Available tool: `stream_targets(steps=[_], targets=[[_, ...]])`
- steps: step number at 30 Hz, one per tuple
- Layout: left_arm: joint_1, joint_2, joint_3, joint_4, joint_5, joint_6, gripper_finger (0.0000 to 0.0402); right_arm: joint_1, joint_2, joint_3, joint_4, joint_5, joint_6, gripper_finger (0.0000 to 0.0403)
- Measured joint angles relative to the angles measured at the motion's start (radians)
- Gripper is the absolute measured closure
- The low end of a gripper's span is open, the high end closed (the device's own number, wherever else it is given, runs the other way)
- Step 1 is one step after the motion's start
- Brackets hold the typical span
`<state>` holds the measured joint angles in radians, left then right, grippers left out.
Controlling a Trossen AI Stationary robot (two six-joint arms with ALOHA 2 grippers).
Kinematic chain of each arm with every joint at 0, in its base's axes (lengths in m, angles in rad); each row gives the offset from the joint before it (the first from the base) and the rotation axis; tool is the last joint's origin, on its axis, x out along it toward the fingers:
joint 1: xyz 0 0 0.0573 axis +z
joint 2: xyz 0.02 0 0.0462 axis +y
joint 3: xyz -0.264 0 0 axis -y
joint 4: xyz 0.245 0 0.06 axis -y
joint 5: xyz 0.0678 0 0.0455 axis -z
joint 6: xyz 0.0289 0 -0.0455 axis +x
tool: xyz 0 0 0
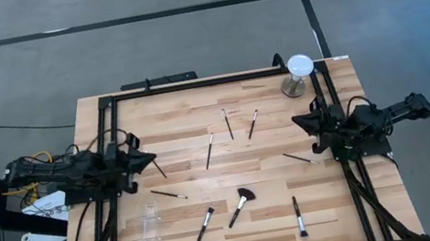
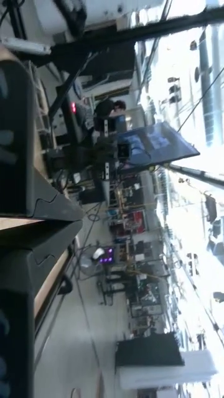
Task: Put items in baskets/containers
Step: Put the eyeshadow brush into the transparent organizer
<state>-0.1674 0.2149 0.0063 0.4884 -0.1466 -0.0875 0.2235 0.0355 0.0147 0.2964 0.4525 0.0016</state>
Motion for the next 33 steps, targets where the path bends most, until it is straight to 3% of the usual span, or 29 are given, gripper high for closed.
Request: stream_targets(steps=[5,9,15,21,26,33], targets=[[0.007,0.172,0.0,0.097,-0.026,-0.009,0.0394,-0.023,0.037,0.005,0.062,-0.007,0.061,0.0403],[0.007,0.298,0.0,0.23,-0.089,-0.025,0.0394,-0.021,0.106,0.032,-0.033,0.001,0.189,0.0403],[0.007,0.426,0.033,0.299,-0.138,-0.007,0.0394,-0.021,0.317,0.096,-0.054,0.037,0.316,0.0403],[0.007,0.528,0.093,0.298,-0.211,-0.009,0.0377,-0.033,0.595,0.227,-0.072,0.108,0.33,0.0403],[0.007,0.577,0.12,0.298,-0.341,-0.008,0.0347,-0.096,0.821,0.422,-0.288,0.175,0.443,0.0398],[-0.024,0.578,0.122,0.298,-0.35,-0.052,0.0328,-0.2,1.114,0.709,-0.597,0.168,0.65,0.0339]])
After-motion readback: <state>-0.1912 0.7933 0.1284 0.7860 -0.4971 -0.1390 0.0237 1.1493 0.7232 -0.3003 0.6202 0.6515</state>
